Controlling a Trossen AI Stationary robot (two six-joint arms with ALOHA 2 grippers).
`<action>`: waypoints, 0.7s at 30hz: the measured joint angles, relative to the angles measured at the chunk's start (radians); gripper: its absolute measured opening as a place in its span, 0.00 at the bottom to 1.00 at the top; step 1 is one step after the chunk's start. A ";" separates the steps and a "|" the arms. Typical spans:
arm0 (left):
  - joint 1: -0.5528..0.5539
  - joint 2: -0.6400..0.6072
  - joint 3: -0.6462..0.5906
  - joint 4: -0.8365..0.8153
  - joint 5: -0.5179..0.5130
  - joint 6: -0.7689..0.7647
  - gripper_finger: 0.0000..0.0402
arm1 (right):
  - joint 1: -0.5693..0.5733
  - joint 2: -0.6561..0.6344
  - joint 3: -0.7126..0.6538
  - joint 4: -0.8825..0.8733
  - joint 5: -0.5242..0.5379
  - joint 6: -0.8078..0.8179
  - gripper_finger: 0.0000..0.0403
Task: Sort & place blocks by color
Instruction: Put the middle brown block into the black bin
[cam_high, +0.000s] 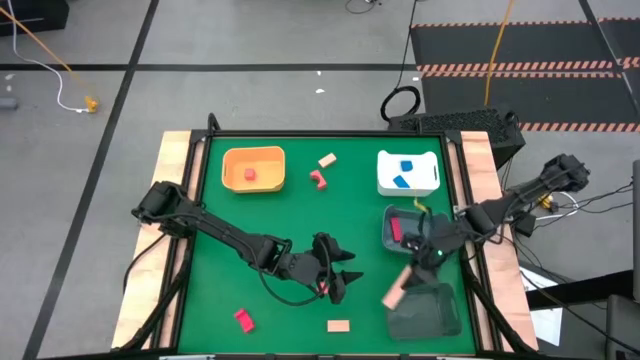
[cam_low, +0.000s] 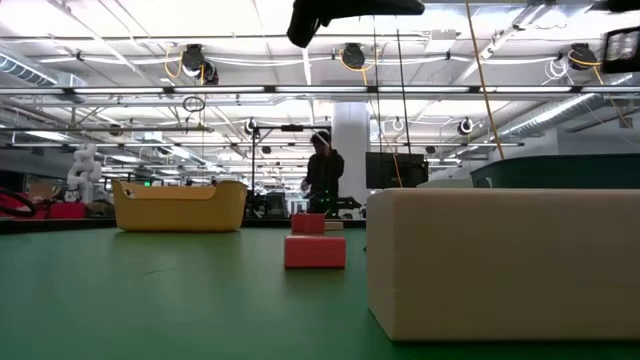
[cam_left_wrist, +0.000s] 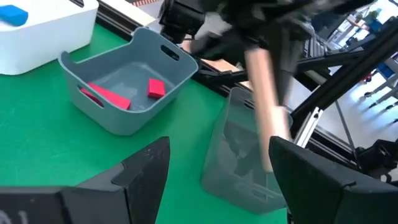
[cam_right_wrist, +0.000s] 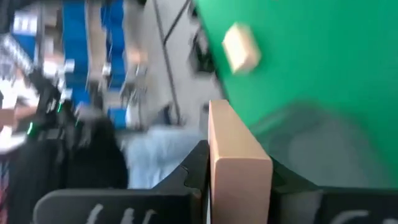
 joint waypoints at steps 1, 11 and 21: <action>0.001 0.000 0.000 0.001 0.000 0.002 0.68 | 0.023 -0.001 0.000 0.000 -0.020 0.013 0.10; 0.027 0.000 0.000 0.002 0.000 -0.014 0.68 | 0.199 0.002 0.000 -0.170 0.026 0.156 0.12; 0.051 0.000 0.000 -0.006 -0.001 -0.018 0.68 | 0.242 0.002 0.000 -0.208 0.072 0.149 0.26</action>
